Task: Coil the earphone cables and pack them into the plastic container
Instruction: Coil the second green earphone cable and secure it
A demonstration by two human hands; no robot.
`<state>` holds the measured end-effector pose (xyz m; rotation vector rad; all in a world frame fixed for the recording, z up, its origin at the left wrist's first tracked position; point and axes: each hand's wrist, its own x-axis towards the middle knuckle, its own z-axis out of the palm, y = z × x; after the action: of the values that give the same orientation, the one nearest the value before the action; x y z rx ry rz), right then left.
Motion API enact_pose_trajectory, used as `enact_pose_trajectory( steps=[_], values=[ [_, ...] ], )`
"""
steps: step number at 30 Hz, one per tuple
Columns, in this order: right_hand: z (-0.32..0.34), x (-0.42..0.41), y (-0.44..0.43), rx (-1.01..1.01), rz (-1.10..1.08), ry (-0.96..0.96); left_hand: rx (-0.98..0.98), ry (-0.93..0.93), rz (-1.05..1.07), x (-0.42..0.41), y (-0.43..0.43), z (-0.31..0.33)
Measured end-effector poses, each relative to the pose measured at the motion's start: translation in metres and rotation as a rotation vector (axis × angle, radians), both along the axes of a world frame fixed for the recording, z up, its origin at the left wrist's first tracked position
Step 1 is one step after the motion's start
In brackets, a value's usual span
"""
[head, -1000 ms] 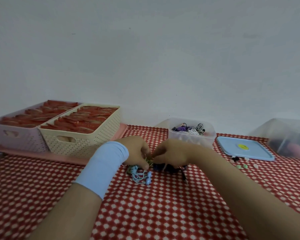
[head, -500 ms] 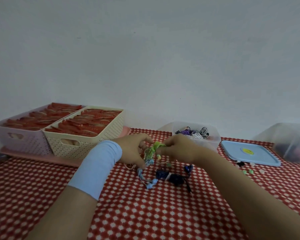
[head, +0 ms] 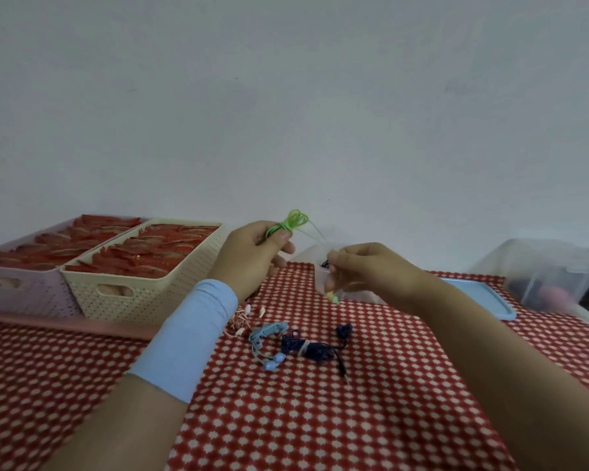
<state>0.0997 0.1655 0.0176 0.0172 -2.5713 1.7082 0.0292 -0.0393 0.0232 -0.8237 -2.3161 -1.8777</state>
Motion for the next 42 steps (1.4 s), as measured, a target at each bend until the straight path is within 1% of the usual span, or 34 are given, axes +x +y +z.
enact_pose_trajectory(
  steps=[1, 2, 4, 7, 9, 12, 14, 15, 17, 19, 21, 23, 26, 29, 31, 34, 36, 38, 40, 42],
  values=[
    [0.001, 0.005, 0.009, -0.013, -0.002, -0.014, -0.041, 0.015, 0.005, 0.001, 0.005, 0.001],
    [0.002, 0.011, 0.021, -0.021, -0.018, -0.029, -0.123, 0.029, -0.004, 0.002, 0.012, 0.003],
    [0.001, 0.02, 0.041, 0.003, -0.073, -0.062, -0.371, 0.048, -0.048, 0.002, 0.027, 0.003],
    [-0.004, 0.035, 0.071, 0.152, -0.138, -0.154, -0.779, 0.156, -0.081, 0.008, 0.058, -0.001],
    [-0.009, 0.041, 0.083, 0.265, -0.133, -0.223, -0.94, 0.205, -0.065, 0.01, 0.077, -0.009],
    [-0.019, 0.048, 0.097, 0.416, -0.142, -0.279, -1.197, 0.219, -0.072, 0.014, 0.103, -0.022],
    [-0.023, 0.05, 0.102, 0.456, -0.131, -0.316, -1.353, 0.238, -0.091, 0.018, 0.115, -0.029],
    [-0.024, 0.051, 0.103, 0.482, -0.112, -0.331, -1.394, 0.274, -0.083, 0.021, 0.12, -0.031],
    [-0.022, 0.052, 0.105, 0.546, -0.076, -0.343, -1.368, 0.389, -0.049, 0.027, 0.126, -0.028],
    [-0.018, 0.052, 0.111, 0.545, -0.107, -0.308, -1.214, 0.435, -0.049, 0.03, 0.132, -0.022],
    [-0.013, 0.051, 0.121, 0.542, -0.187, -0.217, -1.033, 0.385, -0.136, 0.033, 0.137, -0.017],
    [-0.014, 0.05, 0.132, 0.605, -0.245, -0.148, -0.914, 0.345, -0.233, 0.037, 0.144, -0.02],
    [-0.026, 0.05, 0.14, 0.749, -0.256, -0.213, -0.822, 0.327, -0.333, 0.038, 0.154, -0.039],
    [-0.035, 0.05, 0.141, 0.826, -0.223, -0.281, -0.795, 0.305, -0.365, 0.037, 0.161, -0.052],
    [-0.037, 0.049, 0.14, 0.862, -0.22, -0.292, -0.846, 0.324, -0.344, 0.038, 0.163, -0.055],
    [-0.039, 0.049, 0.14, 0.859, -0.203, -0.308, -0.917, 0.385, -0.343, 0.042, 0.167, -0.06],
    [-0.039, 0.051, 0.14, 0.86, -0.178, -0.332, -0.892, 0.381, -0.353, 0.044, 0.169, -0.064],
    [-0.038, 0.052, 0.14, 0.851, -0.173, -0.33, -0.849, 0.358, -0.352, 0.043, 0.17, -0.066],
    [-0.036, 0.054, 0.14, 0.813, -0.196, -0.284, -0.822, 0.357, -0.353, 0.044, 0.169, -0.069],
    [-0.032, 0.056, 0.138, 0.692, -0.225, -0.209, -0.744, 0.312, -0.353, 0.044, 0.167, -0.069]
  ],
)
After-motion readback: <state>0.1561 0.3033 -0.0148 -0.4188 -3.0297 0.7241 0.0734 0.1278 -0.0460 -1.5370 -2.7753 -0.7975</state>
